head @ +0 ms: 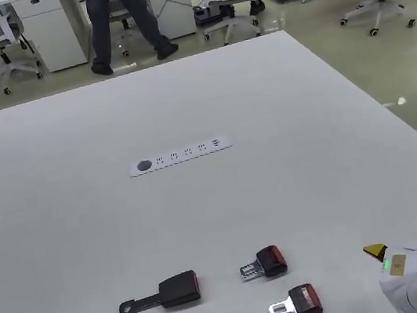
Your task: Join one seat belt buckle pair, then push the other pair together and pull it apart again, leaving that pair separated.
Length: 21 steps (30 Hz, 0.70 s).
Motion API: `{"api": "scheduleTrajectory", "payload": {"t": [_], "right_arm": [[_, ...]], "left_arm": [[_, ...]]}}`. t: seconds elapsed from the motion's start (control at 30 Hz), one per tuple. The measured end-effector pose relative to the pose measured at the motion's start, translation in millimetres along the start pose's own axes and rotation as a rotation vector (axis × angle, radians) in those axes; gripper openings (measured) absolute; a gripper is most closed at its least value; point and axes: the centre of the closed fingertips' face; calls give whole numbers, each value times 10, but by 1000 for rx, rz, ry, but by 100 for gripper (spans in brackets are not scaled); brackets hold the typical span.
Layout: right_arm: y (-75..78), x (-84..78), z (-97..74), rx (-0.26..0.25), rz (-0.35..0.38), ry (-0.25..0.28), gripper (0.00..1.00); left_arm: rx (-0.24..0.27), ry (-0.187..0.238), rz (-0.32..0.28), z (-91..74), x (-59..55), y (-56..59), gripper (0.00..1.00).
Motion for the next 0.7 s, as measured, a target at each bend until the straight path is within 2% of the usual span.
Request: {"api": "scheduleTrajectory", "payload": {"t": [0.17,0.23,0.7], "right_arm": [[-18,16,10,3,6,6,100],[-25,23,10,6,3,8,100],[-51,65,14,11,-17,14,99]], "left_arm": [[-3,1,6,5,16,18,100],[-1,3,3,9,-8,-12,100],[8,1,-3,-26,-36,-1,100]]}}
Point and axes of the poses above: the centre of the closed fingertips' face, and the gripper's own axes: z roughly forward along the fingers, y roughly to its right, x roughly out of its top, and after that the axes turned 8 degrees about -x, right-handed
